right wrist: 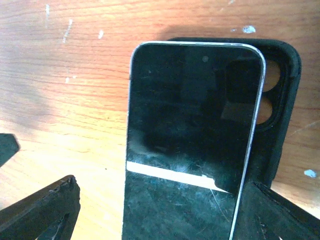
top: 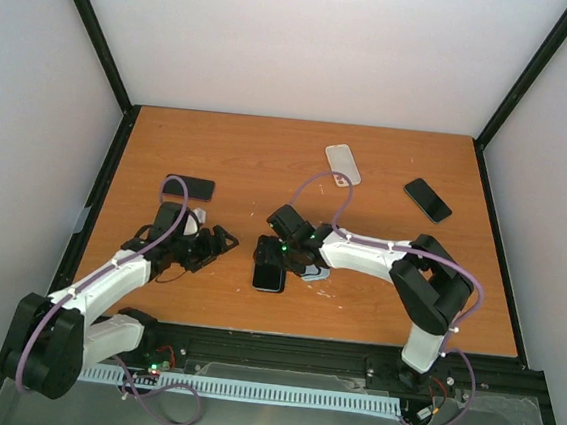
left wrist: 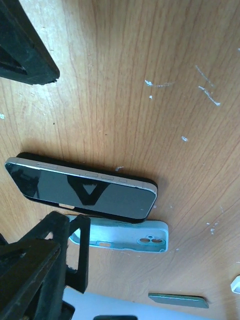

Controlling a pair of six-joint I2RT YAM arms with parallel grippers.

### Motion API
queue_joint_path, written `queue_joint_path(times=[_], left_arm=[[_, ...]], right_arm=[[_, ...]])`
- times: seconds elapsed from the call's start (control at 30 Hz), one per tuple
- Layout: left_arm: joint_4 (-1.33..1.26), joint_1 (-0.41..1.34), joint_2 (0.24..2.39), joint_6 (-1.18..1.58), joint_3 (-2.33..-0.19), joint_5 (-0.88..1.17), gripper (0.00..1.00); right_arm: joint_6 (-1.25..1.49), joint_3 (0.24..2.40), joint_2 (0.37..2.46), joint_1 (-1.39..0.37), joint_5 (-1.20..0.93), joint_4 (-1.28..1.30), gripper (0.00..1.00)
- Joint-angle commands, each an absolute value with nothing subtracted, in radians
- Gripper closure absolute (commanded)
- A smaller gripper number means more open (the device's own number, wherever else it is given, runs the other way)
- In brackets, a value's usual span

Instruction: Put the phone into the phone case

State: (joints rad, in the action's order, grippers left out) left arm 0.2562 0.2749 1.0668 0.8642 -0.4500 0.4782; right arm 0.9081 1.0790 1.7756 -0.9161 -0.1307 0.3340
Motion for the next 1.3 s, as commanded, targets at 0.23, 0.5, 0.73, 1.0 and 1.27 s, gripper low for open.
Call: queue_joint_path(times=[0.23, 0.5, 0.73, 1.0, 1.27], left_arm=[[0.106, 0.272, 1.200, 0.810, -0.481, 0.585, 0.34], [0.036, 0.327, 1.307, 0.818, -0.501, 0.624, 0.50], [-0.030, 0.392, 1.357, 0.835, -0.502, 0.611, 0.63], [-0.087, 0.414, 1.430, 0.839, -0.495, 0.632, 0.73], [-0.135, 0.416, 1.465, 0.843, -0.484, 0.653, 0.82]], right_arm=[[0.870, 0.980, 1.667, -0.900, -0.043, 0.320, 0.39], [0.877, 0.936, 1.683, -0.888, -0.054, 0.280, 0.57], [0.896, 0.854, 1.670, -0.874, -0.066, 0.180, 0.58], [0.899, 0.788, 1.660, -0.870, -0.126, 0.023, 0.57], [0.921, 0.731, 1.649, -0.870, -0.167, -0.128, 0.59]])
